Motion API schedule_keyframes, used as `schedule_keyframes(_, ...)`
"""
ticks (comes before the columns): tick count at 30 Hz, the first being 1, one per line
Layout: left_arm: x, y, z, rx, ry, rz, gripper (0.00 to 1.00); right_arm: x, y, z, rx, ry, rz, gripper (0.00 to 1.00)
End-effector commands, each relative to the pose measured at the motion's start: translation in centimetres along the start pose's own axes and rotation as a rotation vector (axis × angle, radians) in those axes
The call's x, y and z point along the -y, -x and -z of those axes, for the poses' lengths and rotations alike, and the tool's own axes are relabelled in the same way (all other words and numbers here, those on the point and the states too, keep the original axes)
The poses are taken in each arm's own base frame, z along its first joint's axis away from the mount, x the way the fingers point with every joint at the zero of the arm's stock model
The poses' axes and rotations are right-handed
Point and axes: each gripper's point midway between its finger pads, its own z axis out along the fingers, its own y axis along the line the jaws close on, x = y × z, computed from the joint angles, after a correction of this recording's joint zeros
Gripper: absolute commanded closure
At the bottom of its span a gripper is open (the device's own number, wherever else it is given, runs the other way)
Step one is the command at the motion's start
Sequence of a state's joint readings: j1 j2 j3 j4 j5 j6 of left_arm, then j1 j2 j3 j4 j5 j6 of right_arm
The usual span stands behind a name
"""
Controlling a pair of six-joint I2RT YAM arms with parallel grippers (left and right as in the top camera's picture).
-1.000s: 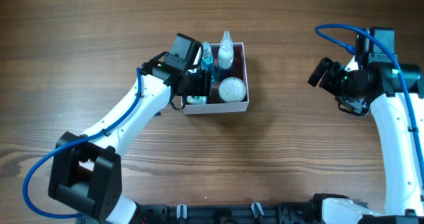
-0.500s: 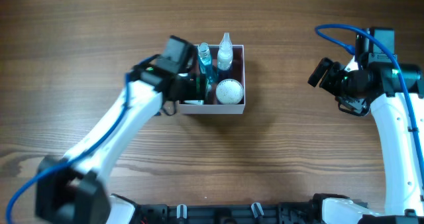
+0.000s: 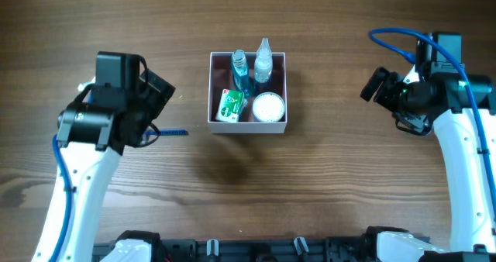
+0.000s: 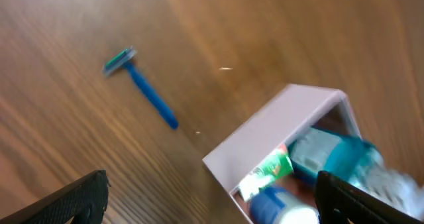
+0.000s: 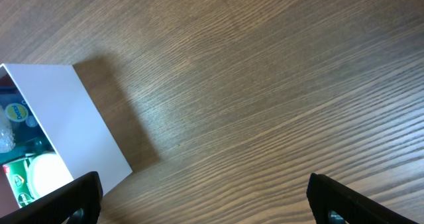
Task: Pack container
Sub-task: 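Lower the left gripper onto the blue razor and grasp its handle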
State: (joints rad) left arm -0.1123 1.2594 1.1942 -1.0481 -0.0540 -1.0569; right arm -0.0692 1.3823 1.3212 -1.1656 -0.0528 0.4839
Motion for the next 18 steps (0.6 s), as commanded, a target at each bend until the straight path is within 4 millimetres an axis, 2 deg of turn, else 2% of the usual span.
schedule_keyframes(1,-3.1,-1.4,-4.4,-0.090,0.144,0.282,0.00,-0.1,-0.2,-0.2,-0.013,0.011,0.020,0.00)
schedule_keyframes(6,-5.5,-3.1,-9.3,-0.211,0.280,0.350,0.00,-0.1,-0.2,-0.2,-0.013,0.010,0.051,0.00)
schedule_keyframes(12,-7.2,-3.6,-12.7,-0.253,0.390,0.372,0.00,-0.1,-0.3,-0.2,-0.016,0.009,0.061,0.00)
schedule_keyframes(18,-7.4,-3.7,-15.3,-0.260,0.408,0.374,0.00,-0.1,-0.3,-0.2,-0.018,0.008,0.060,0.00)
